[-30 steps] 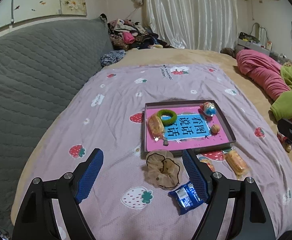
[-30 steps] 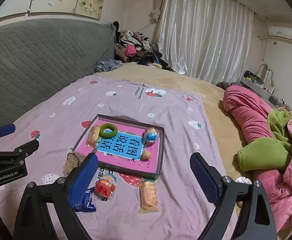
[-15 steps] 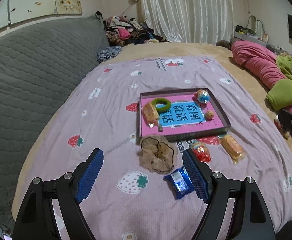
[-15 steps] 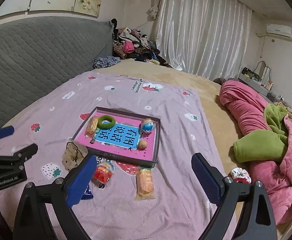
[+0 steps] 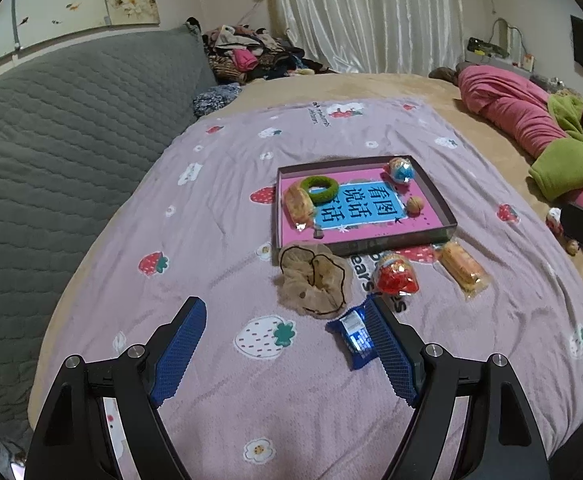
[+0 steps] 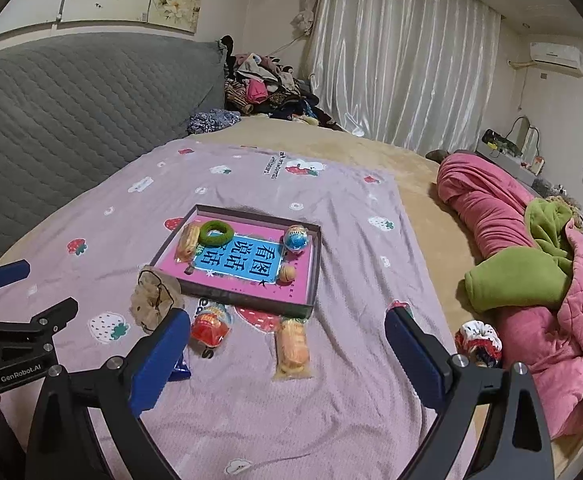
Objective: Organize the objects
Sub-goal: 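Move left gripper to the blue snack packet while right gripper approaches the yellow wafer bar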
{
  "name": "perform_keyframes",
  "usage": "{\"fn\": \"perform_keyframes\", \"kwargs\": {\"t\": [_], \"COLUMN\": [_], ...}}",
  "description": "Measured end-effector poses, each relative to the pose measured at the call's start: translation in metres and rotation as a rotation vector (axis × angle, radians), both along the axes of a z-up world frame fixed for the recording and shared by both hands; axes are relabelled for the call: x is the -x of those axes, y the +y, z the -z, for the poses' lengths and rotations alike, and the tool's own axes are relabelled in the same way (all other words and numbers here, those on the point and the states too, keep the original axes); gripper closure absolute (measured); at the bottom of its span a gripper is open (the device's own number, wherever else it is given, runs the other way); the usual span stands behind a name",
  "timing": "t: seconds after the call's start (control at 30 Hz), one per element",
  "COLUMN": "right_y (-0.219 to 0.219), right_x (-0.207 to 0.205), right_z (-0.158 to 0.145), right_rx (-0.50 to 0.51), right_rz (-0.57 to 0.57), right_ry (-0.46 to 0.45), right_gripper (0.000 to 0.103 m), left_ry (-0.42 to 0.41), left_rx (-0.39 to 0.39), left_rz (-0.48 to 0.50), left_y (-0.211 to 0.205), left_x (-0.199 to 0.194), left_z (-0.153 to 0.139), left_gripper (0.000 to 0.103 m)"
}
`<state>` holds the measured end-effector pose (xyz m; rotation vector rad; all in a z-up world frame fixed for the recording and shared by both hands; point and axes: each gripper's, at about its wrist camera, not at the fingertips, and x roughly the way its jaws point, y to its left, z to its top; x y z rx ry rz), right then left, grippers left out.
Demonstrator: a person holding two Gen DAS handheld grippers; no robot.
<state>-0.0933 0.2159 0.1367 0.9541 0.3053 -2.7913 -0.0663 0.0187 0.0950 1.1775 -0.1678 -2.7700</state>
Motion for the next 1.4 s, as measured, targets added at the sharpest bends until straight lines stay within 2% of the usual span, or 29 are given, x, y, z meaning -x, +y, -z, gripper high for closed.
{"fn": "perform_keyframes", "kwargs": {"t": [0.43, 0.83, 1.4], "right_y": [0.0, -0.006, -0.008], "right_x": [-0.012, -0.016, -0.009], "right_z": [0.001, 0.015, 0.037], "right_rx": [-0.002, 0.001, -0.017], "right_rz": [-0.001, -0.004, 0.002], "right_ry": [0.0, -0.027, -0.06], "right_gripper": [0.004, 0.004, 0.004], "left_ry": [-0.056, -0.091, -0.149], "left_rx": [0.032, 0.033, -0.018], "left_rz": [0.023, 0.037, 0.06], "left_y": [0.016, 0.023, 0.027], "left_x": [-0.007, -0.015, -0.009], "left_z": [0.024, 0.045, 0.077], "left_gripper": [0.02, 0.02, 0.02]}}
